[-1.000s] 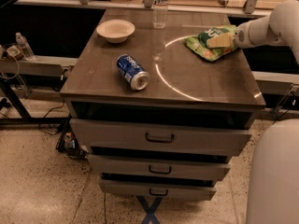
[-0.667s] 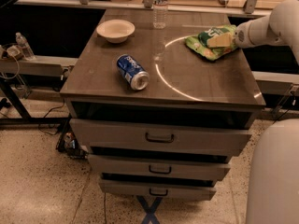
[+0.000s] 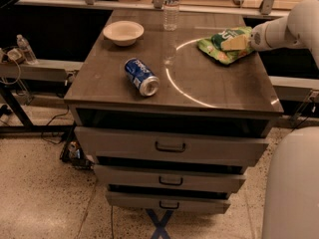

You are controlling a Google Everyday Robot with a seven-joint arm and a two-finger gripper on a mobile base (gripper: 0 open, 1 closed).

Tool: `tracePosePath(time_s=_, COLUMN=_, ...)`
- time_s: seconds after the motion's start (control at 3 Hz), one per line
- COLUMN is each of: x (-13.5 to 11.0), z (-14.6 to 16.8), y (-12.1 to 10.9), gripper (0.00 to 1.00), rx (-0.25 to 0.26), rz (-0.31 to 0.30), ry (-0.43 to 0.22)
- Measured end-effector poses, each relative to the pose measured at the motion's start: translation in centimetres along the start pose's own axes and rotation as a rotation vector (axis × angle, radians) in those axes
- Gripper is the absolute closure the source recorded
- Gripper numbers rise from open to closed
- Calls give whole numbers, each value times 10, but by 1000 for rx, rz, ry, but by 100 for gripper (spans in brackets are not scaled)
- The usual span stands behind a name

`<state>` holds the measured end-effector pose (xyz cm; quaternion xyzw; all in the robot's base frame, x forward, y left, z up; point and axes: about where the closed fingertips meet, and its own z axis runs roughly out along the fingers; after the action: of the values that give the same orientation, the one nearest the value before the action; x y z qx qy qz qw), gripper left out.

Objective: Pick green rice chip bag

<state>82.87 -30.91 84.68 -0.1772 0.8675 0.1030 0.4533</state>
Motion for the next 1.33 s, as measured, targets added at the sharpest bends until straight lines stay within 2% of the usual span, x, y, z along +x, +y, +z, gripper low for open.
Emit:
tracePosePath(time_s=0.33, x=0, z=0, y=0, gripper=100, rx=0, rz=0, ry=0)
tracePosePath(time_s=1.0, x=-1, z=1, y=1, gripper=56, rx=3, rz=-11, ry=0)
tracePosePath(time_s=1.33, x=-9, z=-11, y=2, gripper=33, rx=33, rz=-42, ry=-23)
